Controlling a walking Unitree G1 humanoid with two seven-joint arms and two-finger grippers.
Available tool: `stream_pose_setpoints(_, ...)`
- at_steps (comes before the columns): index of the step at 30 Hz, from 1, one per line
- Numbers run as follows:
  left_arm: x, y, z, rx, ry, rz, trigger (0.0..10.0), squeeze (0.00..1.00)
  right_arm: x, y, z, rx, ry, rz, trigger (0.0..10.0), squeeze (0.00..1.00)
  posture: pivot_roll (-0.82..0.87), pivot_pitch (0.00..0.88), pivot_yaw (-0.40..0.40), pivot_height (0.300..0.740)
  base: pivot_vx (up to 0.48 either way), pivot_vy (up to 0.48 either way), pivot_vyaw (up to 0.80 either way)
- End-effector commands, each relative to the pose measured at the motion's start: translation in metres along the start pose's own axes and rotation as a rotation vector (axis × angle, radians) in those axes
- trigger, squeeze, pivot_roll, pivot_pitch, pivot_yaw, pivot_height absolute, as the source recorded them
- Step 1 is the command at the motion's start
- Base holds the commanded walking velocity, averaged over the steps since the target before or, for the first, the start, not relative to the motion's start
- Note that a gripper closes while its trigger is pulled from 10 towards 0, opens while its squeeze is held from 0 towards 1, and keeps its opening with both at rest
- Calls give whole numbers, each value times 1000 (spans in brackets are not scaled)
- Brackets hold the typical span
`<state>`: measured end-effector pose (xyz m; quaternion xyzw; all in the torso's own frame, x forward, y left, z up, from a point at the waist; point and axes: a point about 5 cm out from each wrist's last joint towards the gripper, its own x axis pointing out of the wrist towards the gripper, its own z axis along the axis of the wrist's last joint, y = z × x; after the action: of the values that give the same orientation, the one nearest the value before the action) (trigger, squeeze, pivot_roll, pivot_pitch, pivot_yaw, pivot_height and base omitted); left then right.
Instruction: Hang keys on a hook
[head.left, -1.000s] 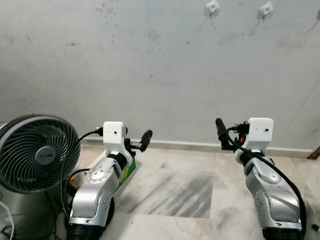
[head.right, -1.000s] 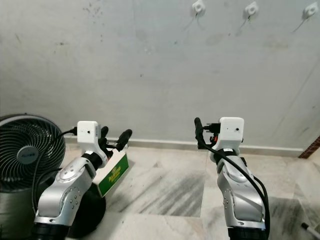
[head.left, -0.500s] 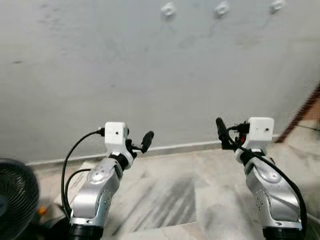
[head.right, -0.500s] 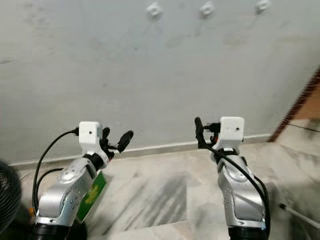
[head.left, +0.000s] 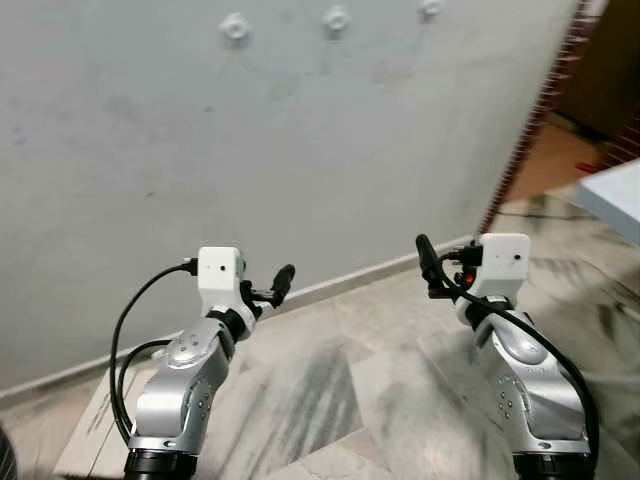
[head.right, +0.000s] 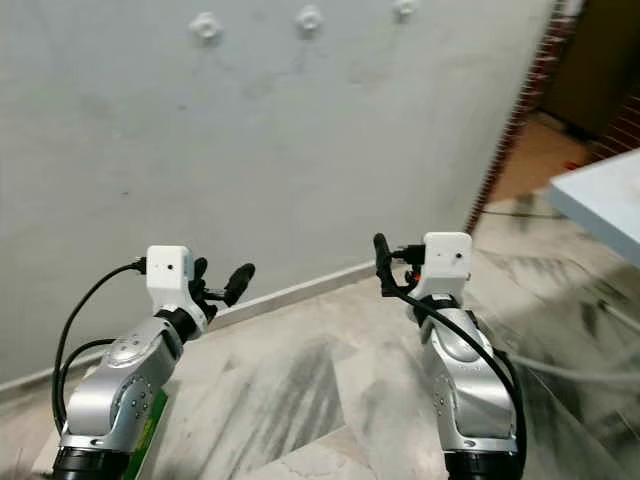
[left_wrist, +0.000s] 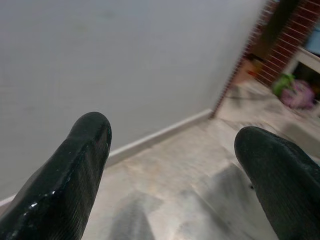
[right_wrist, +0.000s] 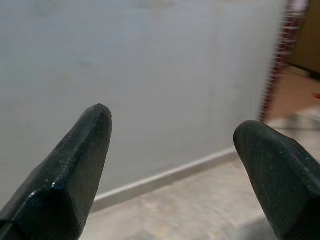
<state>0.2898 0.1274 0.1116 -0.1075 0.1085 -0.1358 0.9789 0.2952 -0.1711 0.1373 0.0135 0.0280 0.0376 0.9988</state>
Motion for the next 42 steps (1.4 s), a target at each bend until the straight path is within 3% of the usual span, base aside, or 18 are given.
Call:
stream_pose_setpoints(1,1,0,0,6,8,8,10000,0,1,1,2,1,-8,9,10000,0,-43,54,42,740,0,0,-594)
stream_pose_setpoints(9,0,5,-3,10,19,45,10000,0,0,5,-3,15,25,37,10000,0,-43,54,41,740,0,0,-184)
stream_pose_setpoints(14,0,10,1,18,3,65,10000,0,3,-2,-6,3,61,1,10000,0,-42,54,41,740,0,0,0)
stream_pose_setpoints(19,0,12,2,27,3,68,10000,0,2,-3,-10,45,99,14,10000,0,-43,56,41,740,0,0,0)
stream_pose_setpoints(22,-1,14,0,30,12,80,10000,0,0,-5,-11,-15,100,-7,10000,0,-44,57,44,740,0,0,0)
stream_pose_setpoints(24,-4,15,-2,33,14,84,10000,0,0,-3,-5,-90,42,8,10000,0,-44,61,48,740,0,0,0)
stream_pose_setpoints(27,-8,17,-3,44,11,88,10000,0,-1,-1,-1,-43,12,28,10000,0,-44,61,48,740,0,0,0)
stream_pose_setpoints(31,-11,20,-4,50,4,95,10000,0,-2,-3,0,-67,10,17,10000,0,-44,61,48,740,0,0,0)
stream_pose_setpoints(35,-14,25,-6,77,-13,104,10000,0,-5,-5,-6,-22,47,-28,10000,0,-38,66,52,740,0,0,0)
stream_pose_setpoints(39,-14,26,-11,115,12,92,10000,0,-6,-3,-1,-18,0,-10,10000,0,-38,64,51,740,0,0,0)
stream_pose_setpoints(42,-14,25,-14,110,24,79,10000,0,-6,-6,-8,-18,50,-42,10000,0,-38,64,51,740,0,0,-483)
